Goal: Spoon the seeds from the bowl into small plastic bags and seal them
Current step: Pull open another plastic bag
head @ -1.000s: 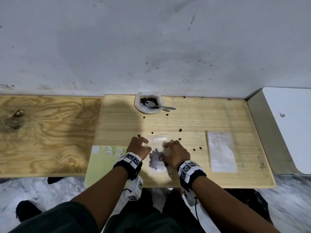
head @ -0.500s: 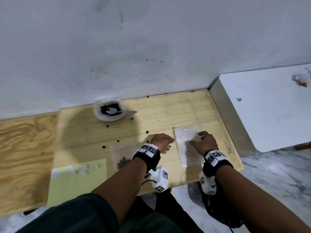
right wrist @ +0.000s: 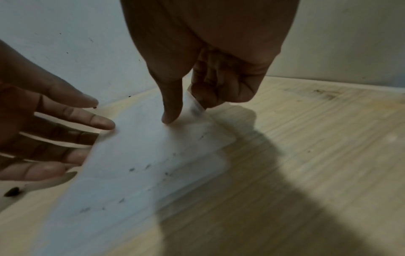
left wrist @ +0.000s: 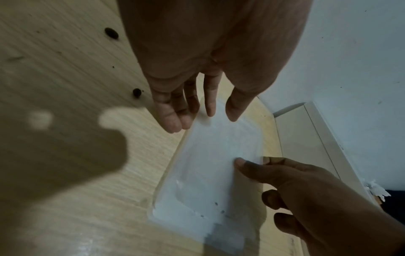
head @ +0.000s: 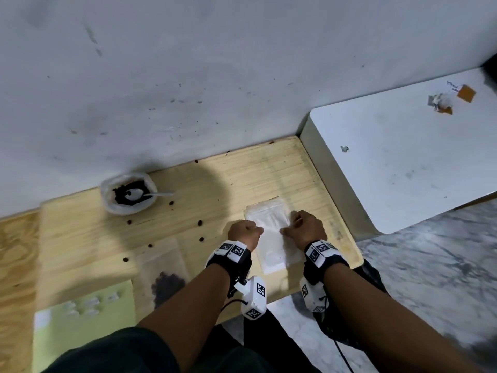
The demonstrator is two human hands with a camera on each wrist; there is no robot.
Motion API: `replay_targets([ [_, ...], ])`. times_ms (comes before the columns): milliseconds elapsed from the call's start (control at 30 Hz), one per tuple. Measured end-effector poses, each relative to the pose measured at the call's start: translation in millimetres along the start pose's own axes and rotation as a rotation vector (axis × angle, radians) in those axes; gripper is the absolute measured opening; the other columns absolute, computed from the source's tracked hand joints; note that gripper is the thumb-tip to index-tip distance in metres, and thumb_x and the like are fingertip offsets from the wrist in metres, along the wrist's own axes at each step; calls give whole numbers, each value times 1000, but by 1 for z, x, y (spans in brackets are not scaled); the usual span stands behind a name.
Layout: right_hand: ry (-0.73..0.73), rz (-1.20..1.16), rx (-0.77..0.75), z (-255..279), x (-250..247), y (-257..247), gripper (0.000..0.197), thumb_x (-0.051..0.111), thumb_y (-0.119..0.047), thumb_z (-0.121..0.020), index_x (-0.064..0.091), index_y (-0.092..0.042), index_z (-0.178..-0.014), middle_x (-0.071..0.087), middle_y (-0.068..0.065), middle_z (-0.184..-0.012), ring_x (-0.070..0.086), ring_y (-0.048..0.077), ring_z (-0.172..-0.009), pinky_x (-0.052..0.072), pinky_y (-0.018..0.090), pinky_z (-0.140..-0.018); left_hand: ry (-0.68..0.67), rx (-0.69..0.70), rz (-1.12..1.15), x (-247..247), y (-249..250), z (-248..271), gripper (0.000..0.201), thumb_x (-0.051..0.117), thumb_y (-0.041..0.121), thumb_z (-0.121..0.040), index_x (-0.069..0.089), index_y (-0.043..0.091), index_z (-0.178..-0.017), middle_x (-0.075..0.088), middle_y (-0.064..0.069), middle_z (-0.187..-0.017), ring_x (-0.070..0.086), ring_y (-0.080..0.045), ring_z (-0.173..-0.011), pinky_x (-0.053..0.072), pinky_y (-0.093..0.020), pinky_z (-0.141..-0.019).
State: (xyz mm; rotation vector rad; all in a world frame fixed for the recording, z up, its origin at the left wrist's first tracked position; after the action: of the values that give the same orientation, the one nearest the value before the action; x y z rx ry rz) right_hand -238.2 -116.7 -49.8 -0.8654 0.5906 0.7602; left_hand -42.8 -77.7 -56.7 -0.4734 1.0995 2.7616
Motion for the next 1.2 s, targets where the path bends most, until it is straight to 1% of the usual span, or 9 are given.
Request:
replay_targets([
  [200, 96, -339, -122, -2, -11, -3, 3, 72, -16, -83, 70, -18, -83, 68, -2, -80, 63, 20, -80, 46, 25, -70, 34, 98, 21, -7, 5, -1, 21, 72, 17, -81, 72, 20, -102, 63, -2, -110, 61, -18, -93, 45, -23, -81],
  [367, -213, -603, -75, 7, -8, -27, 14, 67, 0, -84, 66, -14, -81, 52, -7, -54, 38, 10, -46, 28, 16, -43, 71, 240, 140, -29, 23, 6, 22, 69, 11, -81, 72, 33, -81, 67, 2, -108, 67, -20, -89, 50, -26, -68],
  [467, -312, -492, -115, 11, -2, -47, 24, 72, 1, -80, 62, -19, -88, 50, -5, -62, 44, 11, -53, 34, 19, -49, 151, 320, 148, -54, 32, 6, 39, 57, -4, -80, 71, 31, -71, 74, -5, -96, 69, -25, -82, 56, -33, -72],
  [600, -129, -393, -301, 16, -10, -93, 55, 81, -11, -75, 60, -28, -123, 67, -8, -102, 61, 6, -96, 49, 23, -82, 148, 528, -68, -86, 49, 6, 39, 51, -11, -78, 76, 19, -77, 76, -4, -90, 69, -25, -85, 48, -21, -70],
  [767, -288, -250, -343, 26, 13, -148, 19, 78, -6, -70, 76, -22, -79, 74, -7, -89, 68, 13, -92, 54, 28, -86, 223, 593, -212, -132, 47, 13, 34, 54, -6, -76, 77, 19, -76, 74, -1, -93, 66, -20, -92, 46, -22, -82],
  [900, -408, -331, -305, 45, 35, -179, 21, 80, -1, -74, 77, -7, -93, 70, -7, -79, 58, -5, -60, 38, 5, -46, 522, 659, -200, -172, 27, 28, 5, 70, 24, -70, 72, 25, -74, 66, 4, -90, 62, -16, -88, 47, -30, -80],
  [967, -414, -413, -328, 56, 41, -192, 25, 81, 0, -75, 76, -4, -98, 70, -1, -77, 58, -7, -54, 35, 4, -42, 537, 626, -189, -180, 21, 34, 17, 75, 38, -71, 68, 24, -65, 64, 7, -73, 60, -12, -72, 46, -26, -69],
  [1067, -472, -468, -383, 78, 58, -214, 26, 78, 7, -75, 74, 3, -100, 69, 4, -75, 59, -7, -52, 36, 6, -42, 382, 409, -33, -188, 4, 32, 37, 74, 48, -76, 63, 17, -60, 66, 4, -58, 65, -14, -60, 52, -27, -66],
  [1200, -536, -411, -398, 90, 74, -227, 26, 82, -5, -75, 77, -6, -100, 70, 2, -76, 59, 2, -62, 34, 12, -46, 232, 243, 310, -196, -15, 32, 30, 72, 29, -80, 62, 5, -68, 71, -14, -64, 72, -32, -66, 61, -45, -70],
])
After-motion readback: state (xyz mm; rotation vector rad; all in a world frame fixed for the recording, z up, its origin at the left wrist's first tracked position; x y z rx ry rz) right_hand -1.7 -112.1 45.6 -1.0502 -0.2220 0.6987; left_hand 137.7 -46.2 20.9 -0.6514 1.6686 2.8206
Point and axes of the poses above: each hand's wrist, its own z-axis away from the middle knuckle, its own x-axis out of the palm, y = z × x, the point moved 6 cm from there along -z, towards the middle knuckle
